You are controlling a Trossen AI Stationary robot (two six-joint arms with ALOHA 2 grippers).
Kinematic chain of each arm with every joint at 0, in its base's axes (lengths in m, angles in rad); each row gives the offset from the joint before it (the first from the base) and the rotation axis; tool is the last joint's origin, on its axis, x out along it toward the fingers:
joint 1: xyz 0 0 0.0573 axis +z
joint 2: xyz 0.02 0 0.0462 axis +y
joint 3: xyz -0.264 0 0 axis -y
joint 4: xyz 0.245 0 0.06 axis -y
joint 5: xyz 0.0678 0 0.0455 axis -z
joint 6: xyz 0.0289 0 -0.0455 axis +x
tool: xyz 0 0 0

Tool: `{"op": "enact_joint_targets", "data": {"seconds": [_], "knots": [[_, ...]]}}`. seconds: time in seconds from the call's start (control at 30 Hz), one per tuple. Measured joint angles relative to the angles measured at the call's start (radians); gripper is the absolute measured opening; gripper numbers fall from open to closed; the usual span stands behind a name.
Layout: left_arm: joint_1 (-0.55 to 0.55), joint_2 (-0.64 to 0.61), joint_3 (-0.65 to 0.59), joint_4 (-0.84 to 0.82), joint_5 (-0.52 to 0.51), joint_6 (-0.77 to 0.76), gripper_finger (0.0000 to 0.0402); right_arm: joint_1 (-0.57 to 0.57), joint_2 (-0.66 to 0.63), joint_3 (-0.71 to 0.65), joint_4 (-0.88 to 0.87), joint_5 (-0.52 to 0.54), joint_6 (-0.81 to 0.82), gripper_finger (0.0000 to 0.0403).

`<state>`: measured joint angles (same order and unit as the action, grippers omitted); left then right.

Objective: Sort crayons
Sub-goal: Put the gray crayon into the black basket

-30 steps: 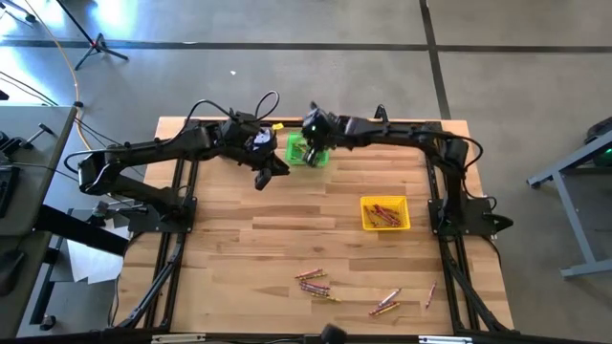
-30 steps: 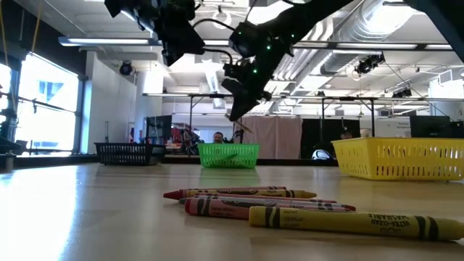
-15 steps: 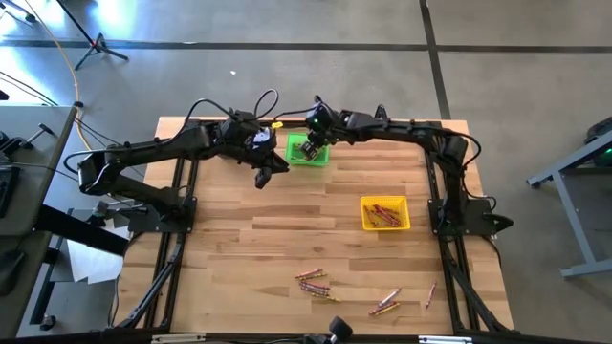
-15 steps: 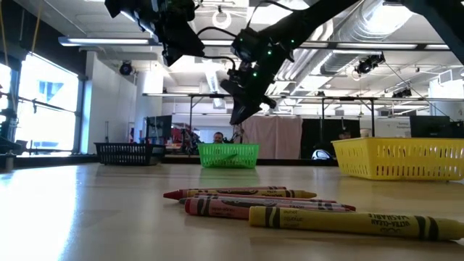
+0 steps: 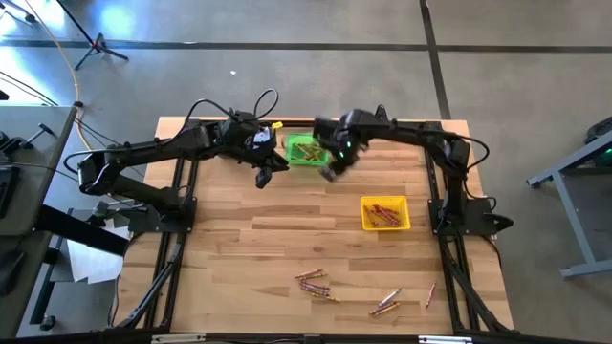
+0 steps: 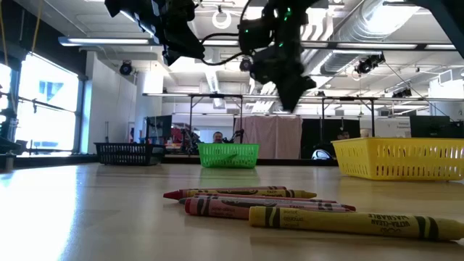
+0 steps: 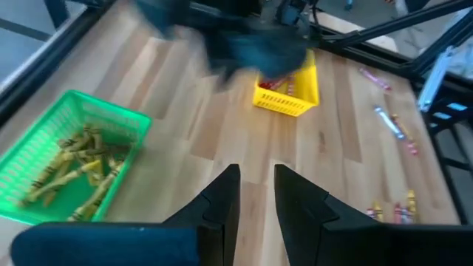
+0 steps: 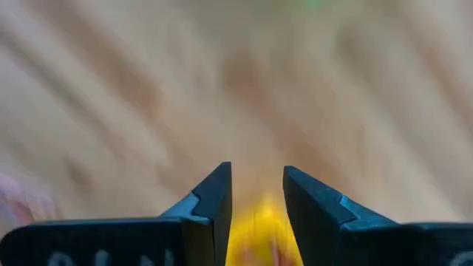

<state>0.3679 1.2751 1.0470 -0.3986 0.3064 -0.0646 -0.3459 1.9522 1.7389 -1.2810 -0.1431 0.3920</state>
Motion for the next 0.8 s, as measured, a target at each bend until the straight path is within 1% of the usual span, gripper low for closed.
{"op": "enact_joint_targets", "data": {"seconds": [0.07,0.13,0.2,0.27,0.4,0.53,0.63,0.7,0.8], "knots": [[0.0,0.0,0.0,0.0,-0.005,0.021,0.0074,0.062,0.0,0.001,-0.15,0.003,0.01,0.0109],[0.0,0.0,0.0,-0.003,-0.004,0.037,0.0074,0.13,-0.003,-0.023,-0.246,0.011,0.058,0.0109],[0.0,0.0,0.0,-0.004,-0.005,0.042,0.0074,0.205,-0.004,-0.062,-0.288,0.011,0.117,0.0109],[0.0,-0.001,0.0,0.001,-0.005,0.043,0.0074,0.288,-0.006,-0.11,-0.276,-0.002,0.184,0.0109],[0.001,-0.001,0.0,0.0,-0.006,0.066,0.0074,0.446,-0.016,-0.202,-0.232,-0.088,0.338,0.011],[0.014,-0.001,0.0,0.014,-0.014,0.103,0.0074,0.6,-0.017,-0.273,-0.161,-0.153,0.603,0.011],[0.026,-0.001,0.0,0.028,-0.052,0.127,0.0074,0.714,-0.017,-0.316,-0.019,-0.236,0.832,0.011],[0.038,-0.001,0.0,0.039,-0.053,0.15,0.0074,0.783,-0.017,-0.331,0.094,-0.275,0.981,0.011],[0.059,-0.001,0.0,0.051,-0.053,0.173,0.0074,0.87,-0.017,-0.343,0.264,-0.252,1.238,0.011]]}}
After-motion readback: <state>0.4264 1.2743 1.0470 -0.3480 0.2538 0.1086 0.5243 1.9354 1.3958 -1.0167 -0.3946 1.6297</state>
